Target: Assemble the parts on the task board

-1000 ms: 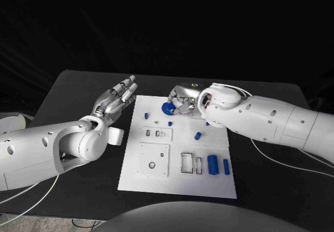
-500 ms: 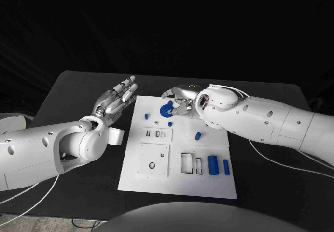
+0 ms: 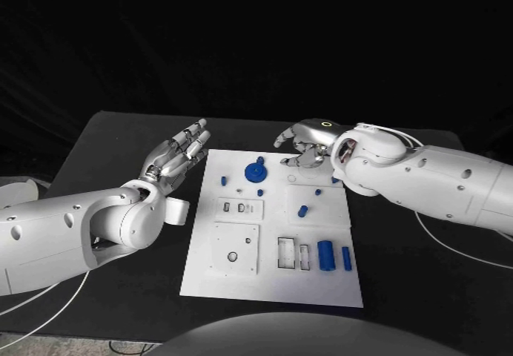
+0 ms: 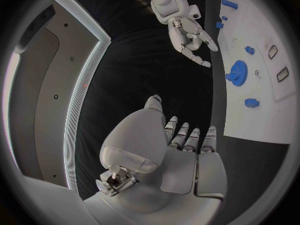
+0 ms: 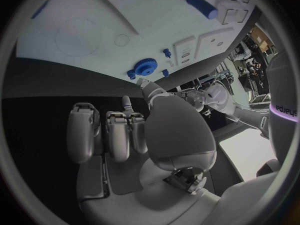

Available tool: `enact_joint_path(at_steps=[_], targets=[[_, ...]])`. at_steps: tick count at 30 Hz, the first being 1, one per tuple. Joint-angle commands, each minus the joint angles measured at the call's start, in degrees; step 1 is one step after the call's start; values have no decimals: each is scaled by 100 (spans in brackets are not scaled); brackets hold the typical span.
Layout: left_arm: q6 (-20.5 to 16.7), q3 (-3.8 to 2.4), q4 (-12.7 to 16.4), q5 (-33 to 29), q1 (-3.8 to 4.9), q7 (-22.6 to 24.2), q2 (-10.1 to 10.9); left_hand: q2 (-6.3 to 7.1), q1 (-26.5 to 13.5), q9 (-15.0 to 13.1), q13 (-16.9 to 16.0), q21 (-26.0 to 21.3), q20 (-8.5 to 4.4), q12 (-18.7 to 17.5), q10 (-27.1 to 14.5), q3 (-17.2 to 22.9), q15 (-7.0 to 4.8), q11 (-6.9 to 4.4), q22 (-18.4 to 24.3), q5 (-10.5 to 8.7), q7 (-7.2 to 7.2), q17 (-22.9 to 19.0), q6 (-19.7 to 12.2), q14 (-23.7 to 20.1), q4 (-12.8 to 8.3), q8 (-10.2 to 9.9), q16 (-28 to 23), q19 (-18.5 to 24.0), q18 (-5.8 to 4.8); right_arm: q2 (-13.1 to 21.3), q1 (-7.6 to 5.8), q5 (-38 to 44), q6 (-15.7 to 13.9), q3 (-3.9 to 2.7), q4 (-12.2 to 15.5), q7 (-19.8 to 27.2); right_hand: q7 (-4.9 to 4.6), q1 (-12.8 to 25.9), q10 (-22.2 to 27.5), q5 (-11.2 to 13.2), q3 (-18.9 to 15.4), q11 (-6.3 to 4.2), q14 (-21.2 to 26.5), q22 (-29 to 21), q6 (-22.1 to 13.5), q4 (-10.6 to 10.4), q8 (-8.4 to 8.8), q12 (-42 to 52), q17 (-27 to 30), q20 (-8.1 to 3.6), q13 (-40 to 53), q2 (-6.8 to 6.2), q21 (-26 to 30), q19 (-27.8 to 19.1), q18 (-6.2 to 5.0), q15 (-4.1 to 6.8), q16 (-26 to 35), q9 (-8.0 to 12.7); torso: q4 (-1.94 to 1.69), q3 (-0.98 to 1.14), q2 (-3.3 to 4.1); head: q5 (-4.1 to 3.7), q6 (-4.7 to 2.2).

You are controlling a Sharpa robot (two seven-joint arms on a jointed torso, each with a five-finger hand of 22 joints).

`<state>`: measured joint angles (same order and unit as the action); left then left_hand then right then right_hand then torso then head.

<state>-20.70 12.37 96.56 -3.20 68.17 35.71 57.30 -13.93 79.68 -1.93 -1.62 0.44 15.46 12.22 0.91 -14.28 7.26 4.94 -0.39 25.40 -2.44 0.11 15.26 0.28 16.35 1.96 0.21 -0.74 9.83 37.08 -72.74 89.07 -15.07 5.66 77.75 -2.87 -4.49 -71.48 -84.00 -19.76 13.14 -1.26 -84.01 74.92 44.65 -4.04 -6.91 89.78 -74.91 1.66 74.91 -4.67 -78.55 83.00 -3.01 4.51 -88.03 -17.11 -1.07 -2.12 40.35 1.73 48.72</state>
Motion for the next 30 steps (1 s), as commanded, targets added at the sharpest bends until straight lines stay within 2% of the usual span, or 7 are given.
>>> enact_joint_path(at_steps=[1, 4, 7, 15, 21, 26, 30], targets=[[123, -3, 3, 15, 2, 42, -8, -3, 42, -5, -6, 22, 47, 22, -1, 25, 40, 23, -10, 30, -29, 7, 26, 0, 20, 24, 13, 0, 51, 392, -30, -83, -122, 5, 313, -40, -3, 10, -600, 10, -33, 55, -539, 545, 39, -14, -24, 22, -1344, 35, 1509, 29, 11, 4, -42, -28, 26, -6, 41, -3, -30, -54, 9], [139, -2, -10, 15, 1, 37, -13, -3, 42, -5, -6, 22, 47, 22, -1, 25, 40, 23, -10, 30, -29, 7, 26, 0, 20, 24, 13, 0, 51, 743, -31, -84, -188, 10, 506, 19, -17, 24, -600, 41, -42, 66, -534, 540, 82, -34, -35, 22, -1332, 43, 1509, 37, 22, -2, -45, -38, 43, -4, 60, 0, -37, -50, 32], [160, -2, -33, 15, -4, 34, -31, -2, 43, -5, -6, 23, 48, 19, -1, 25, 44, 27, -10, 31, -29, 7, 22, 0, 19, 23, 13, -1, 52, 1173, 43, -67, -324, 28, 696, 141, -13, 11, -600, 142, -41, 70, -539, 572, 180, -62, -47, 22, -1343, 59, 1509, 67, -6, 20, -36, -46, 29, 16, 67, 7, -40, -33, 44], [198, -2, -64, 15, -21, 31, -53, -2, 43, -5, -6, 23, 48, 19, -1, 25, 44, 27, -10, 31, -29, 7, 22, 0, 19, 23, 13, -1, 52, 1760, 260, -47, -414, 48, 860, 180, 2, 36, -600, 486, -120, 58, -536, 593, 160, -157, 52, 22, -1328, 58, 1509, 60, -9, 36, -35, -36, 54, 118, 60, 9, -38, -32, 37], [209, -2, -82, 15, -29, 39, -54, -1, 47, -4, -5, 23, 51, 16, -2, 26, 57, 33, -10, 33, -27, 8, 14, 2, 15, 22, 15, -1, 52, 1893, 437, -97, -500, 52, 777, 249, -6, 60, -600, 757, -210, 61, -525, 582, 141, -234, 114, 22, -1294, 56, 1509, 44, 23, 29, -41, -37, 103, 190, 56, 2, -32, 7, 44], [215, -1, -85, 15, -32, 40, -49, -1, 47, -4, -5, 23, 51, 16, -2, 26, 57, 33, -10, 33, -27, 8, 14, 2, 15, 22, 15, -1, 52, 1869, 540, -122, -532, 53, 671, 300, -21, 117, -600, 1214, -366, 75, -519, 580, 167, -378, 153, 22, -1269, 63, 1509, 14, 51, 28, -44, -46, 141, 260, 53, 1, -33, 9, 62], [217, -1, -88, 15, -33, 37, -44, -1, 47, -4, -5, 23, 51, 16, -2, 26, 57, 33, -10, 33, -27, 8, 14, 2, 15, 22, 15, -1, 52, 1800, 583, -131, -518, 53, 576, 317, -26, 80, -600, 1217, -385, 79, -515, 576, 213, -387, 138, 22, -1258, 65, 1509, 16, 64, 25, -47, -48, 159, 264, 63, 2, -31, 7, 76]])
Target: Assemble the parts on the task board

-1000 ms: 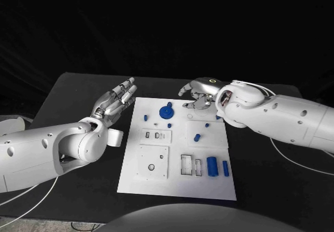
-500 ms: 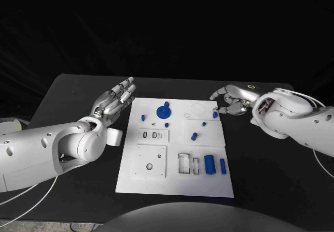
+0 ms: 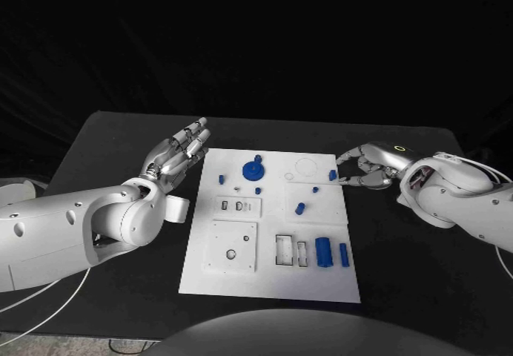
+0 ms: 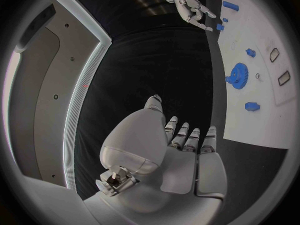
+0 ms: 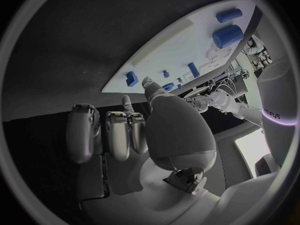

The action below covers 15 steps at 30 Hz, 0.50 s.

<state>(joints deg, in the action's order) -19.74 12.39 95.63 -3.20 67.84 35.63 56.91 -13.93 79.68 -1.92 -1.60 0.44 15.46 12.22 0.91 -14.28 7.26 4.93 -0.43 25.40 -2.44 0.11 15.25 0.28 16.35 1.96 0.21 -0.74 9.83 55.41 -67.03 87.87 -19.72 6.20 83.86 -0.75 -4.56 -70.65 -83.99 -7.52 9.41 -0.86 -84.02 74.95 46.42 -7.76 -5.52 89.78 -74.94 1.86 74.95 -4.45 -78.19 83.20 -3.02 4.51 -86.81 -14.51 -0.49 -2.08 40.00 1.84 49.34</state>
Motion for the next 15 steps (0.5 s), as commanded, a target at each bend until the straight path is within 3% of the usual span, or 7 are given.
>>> enact_joint_path(at_steps=[1, 5, 15], targets=[[122, -3, 4, 15, 0, 44, -5, -1, 47, -5, -6, 23, 51, 16, -1, 27, 57, 33, -6, 33, -27, 8, 14, 2, 15, 22, 15, -1, 52, -66, 24, -14, -42, 0, -74, 105, -24, -35, -601, -51, -18, 42, -512, 571, 72, -13, -13, 22, -1246, 47, 1505, 0, 35, 4, -47, -51, 49, 4, 7, -4, 2, -9, 13], [126, -3, 4, 15, 0, 42, -6, -1, 47, -5, -6, 23, 51, 16, -1, 27, 57, 33, -6, 33, -27, 8, 14, 2, 15, 22, 15, -1, 52, -142, 44, -16, -3, 0, -165, 86, -33, -145, -601, -279, -23, 51, -506, 564, 153, 12, -41, 22, -1228, 52, 1505, 15, 60, -2, -51, -56, 78, 0, -3, -4, 1, -33, 16], [134, -3, 6, 15, -1, 29, 0, -4, 52, -5, -6, 26, 55, 16, -3, 30, 69, 38, -8, 36, -26, 8, 13, 2, 12, 21, 16, -4, 52, -320, 72, -16, 126, 0, -391, 26, -49, -212, -601, -425, -23, 60, -487, 532, 203, 27, -57, 22, -1172, 56, 1505, 41, 117, -27, -65, -64, 159, -9, -2, -5, -5, -12, 55]])
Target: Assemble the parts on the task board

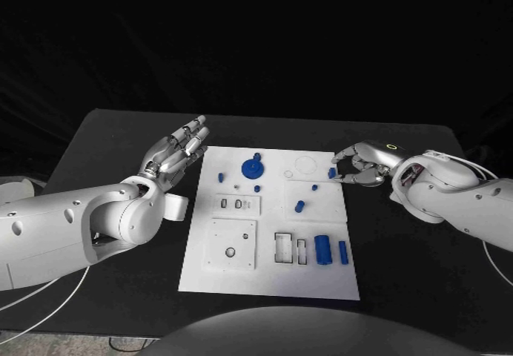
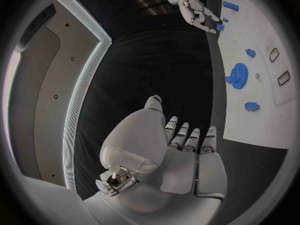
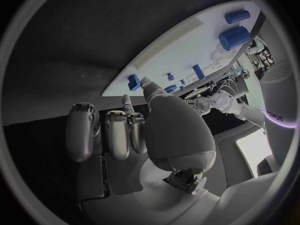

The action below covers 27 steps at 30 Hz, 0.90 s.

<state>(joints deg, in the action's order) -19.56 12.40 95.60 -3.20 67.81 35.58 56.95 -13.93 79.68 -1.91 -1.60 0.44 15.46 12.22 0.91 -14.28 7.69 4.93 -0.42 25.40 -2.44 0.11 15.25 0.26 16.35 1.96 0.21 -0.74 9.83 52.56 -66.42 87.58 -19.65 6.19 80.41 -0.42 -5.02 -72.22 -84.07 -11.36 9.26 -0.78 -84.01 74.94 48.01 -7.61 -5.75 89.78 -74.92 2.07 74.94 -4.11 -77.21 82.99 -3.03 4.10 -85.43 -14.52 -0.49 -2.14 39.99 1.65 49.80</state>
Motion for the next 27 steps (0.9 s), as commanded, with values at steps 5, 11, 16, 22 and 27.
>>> enact_joint_path(at_steps=[5, 11, 16, 22, 27], targets=[[122, -4, 10, 15, 2, 29, -2, -4, 52, -5, -6, 26, 55, 16, -3, 30, 26, 38, -9, 36, -26, 8, 13, 4, 12, 21, 16, -4, 52, -118, 35, 13, 151, 0, -134, 1, -9, -111, -593, -297, 0, 59, -479, 522, 154, 26, -82, 22, -1150, 42, 1506, 39, 54, -15, -69, -30, 59, -44, -5, -3, -6, 5, 12], [135, -4, 9, 15, 2, 20, 0, -5, 54, -5, -6, 25, 56, 17, -4, 32, 29, 40, -8, 39, -27, 8, 13, 4, 11, 21, 16, -4, 52, -190, 53, 14, 156, 0, -205, 21, 1, -159, -593, -394, 5, 53, -467, 509, 300, 52, -161, 22, -1113, 42, 1506, 46, 88, -26, -76, -26, 114, -109, -2, -1, -4, 7, 20], [147, -4, 5, 15, 2, 13, 0, -5, 57, -5, -6, 26, 57, 17, -4, 33, 31, 42, -9, 42, -28, 8, 12, 4, 9, 21, 16, -5, 52, -255, 70, 14, 155, 0, -301, 32, 14, -195, -593, -388, 1, 41, -460, 503, 417, 77, -249, 22, -1091, 36, 1506, 52, 111, -31, -80, -18, 148, -180, -1, 2, -2, 3, 20], [159, -4, 2, 15, 2, 7, 2, -5, 57, -5, -6, 26, 57, 17, -4, 33, 31, 42, -9, 42, -28, 8, 12, 4, 9, 21, 16, -5, 52, -333, 113, 14, 103, -1, -411, 75, 49, -272, -593, -390, -10, 13, -450, 495, 635, 140, -466, 22, -1057, 17, 1506, 78, 147, -38, -85, 2, 201, -353, -3, 5, -1, 8, 20], [165, -4, 0, 15, 2, 5, 5, -5, 57, -5, -6, 26, 57, 17, -4, 33, 31, 42, -9, 42, -28, 8, 12, 4, 9, 21, 16, -5, 52, -368, 135, -8, -120, -1, -454, 218, 111, -403, -593, -548, 7, -38, -450, 501, 836, 244, -760, 22, -1049, -17, 1506, 139, 162, -33, -86, 39, 216, -599, -4, 6, 0, 18, 20]])
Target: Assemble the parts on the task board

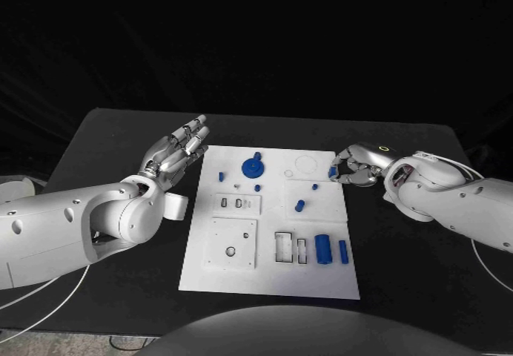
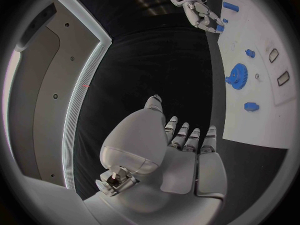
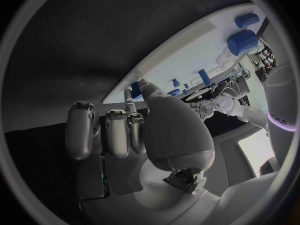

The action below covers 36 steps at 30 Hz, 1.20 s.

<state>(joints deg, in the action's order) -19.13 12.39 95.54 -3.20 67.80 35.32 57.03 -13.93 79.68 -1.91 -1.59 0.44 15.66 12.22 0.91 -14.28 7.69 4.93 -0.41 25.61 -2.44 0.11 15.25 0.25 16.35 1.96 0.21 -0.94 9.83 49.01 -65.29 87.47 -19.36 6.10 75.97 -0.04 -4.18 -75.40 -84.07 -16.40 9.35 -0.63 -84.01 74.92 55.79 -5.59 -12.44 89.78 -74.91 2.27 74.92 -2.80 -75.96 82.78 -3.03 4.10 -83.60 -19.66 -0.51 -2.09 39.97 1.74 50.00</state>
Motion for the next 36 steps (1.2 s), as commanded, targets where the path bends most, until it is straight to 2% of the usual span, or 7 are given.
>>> enact_joint_path(at_steps=[1, 4, 9, 16, 24, 30, 36], targets=[[122, -4, 5, 15, 3, 30, -2, -5, 57, -6, -7, 26, 37, 17, -4, 33, 31, 42, -10, 21, -28, 8, 12, 4, 9, 21, 16, 16, 52, -15, 25, -15, -231, 7, -12, 228, 45, -125, -593, -88, 10, -67, -450, 508, 99, 69, -174, 22, -1050, -47, 1508, 38, 36, -9, -86, 50, 35, -157, -2, 0, 3, 11, 0], [126, -4, 4, 15, 3, 27, -1, -5, 57, -6, -7, 26, 37, 17, -4, 33, 31, 42, -10, 21, -28, 8, 12, 4, 9, 21, 16, 16, 52, -14, 29, -137, -604, 7, -9, 458, 90, -219, -593, -222, 46, -101, -449, 517, 116, 123, -354, 22, -1044, -70, 1508, 111, 40, -3, -84, 77, 45, -333, -1, -2, 1, 15, 0], [136, -4, 0, 15, 3, 19, -3, -7, 63, -6, -7, 25, 39, 16, -4, 36, 35, 43, -9, 24, -33, 8, 12, 4, 6, 21, 16, 17, 52, -20, 23, -369, -1023, 3, 17, 690, 114, -246, -593, -306, 48, -121, -456, 543, 83, 133, -494, 22, -1058, -89, 1508, 137, 19, 16, -75, 98, 25, -482, 6, -3, -1, 21, 0], [140, -4, -9, 15, 3, 11, -6, -7, 63, -6, -7, 25, 39, 16, -4, 36, 35, 43, -9, 24, -33, 8, 12, 4, 6, 21, 16, 17, 52, -21, -69, -522, -1121, -3, 157, 681, 114, -229, -593, -482, 46, -122, -460, 558, 10, 103, -614, 22, -1059, -100, 1508, 135, 18, 28, -71, 106, 26, -631, -8, -11, -12, 11, 0], [127, -4, -9, 15, 3, 8, -1, -9, 65, -5, -7, 25, 40, 19, -5, 38, 37, 45, -8, 26, -34, 8, 7, 4, 6, 20, 17, 18, 51, -11, -221, -653, -820, -5, 595, 476, 81, -156, -593, -761, 65, -100, -466, 577, -155, 35, -651, 22, -1074, -93, 1508, 133, 19, 38, -68, 92, 6, -739, -13, -7, -7, 29, 0], [121, -4, -13, 15, 3, -28, -7, -10, 65, -4, -7, 23, 41, 21, -5, 39, 38, 49, -8, 25, -34, 8, -1, 4, 7, 19, 16, 19, 51, -152, -254, -717, -267, -5, 964, 253, 53, 0, -593, -876, 71, -79, -467, 585, -310, -85, -598, 22, -1080, -81, 1508, 142, 29, 38, -69, 75, 0, -763, -5, -2, -5, 64, 0], [118, -4, -27, 15, 3, -53, -19, -10, 64, -4, -7, 22, 42, 21, -5, 38, 39, 57, -7, 23, -32, 7, -5, 3, 8, 18, 16, 20, 51, -384, -256, -728, 199, -4, 1136, 62, 44, 76, -593, -858, 69, -69, -465, 587, -334, -140, -574, 22, -1080, -73, 1508, 144, 37, 35, -70, 67, 2, -767, 2, -4, -11, 73, 0]])
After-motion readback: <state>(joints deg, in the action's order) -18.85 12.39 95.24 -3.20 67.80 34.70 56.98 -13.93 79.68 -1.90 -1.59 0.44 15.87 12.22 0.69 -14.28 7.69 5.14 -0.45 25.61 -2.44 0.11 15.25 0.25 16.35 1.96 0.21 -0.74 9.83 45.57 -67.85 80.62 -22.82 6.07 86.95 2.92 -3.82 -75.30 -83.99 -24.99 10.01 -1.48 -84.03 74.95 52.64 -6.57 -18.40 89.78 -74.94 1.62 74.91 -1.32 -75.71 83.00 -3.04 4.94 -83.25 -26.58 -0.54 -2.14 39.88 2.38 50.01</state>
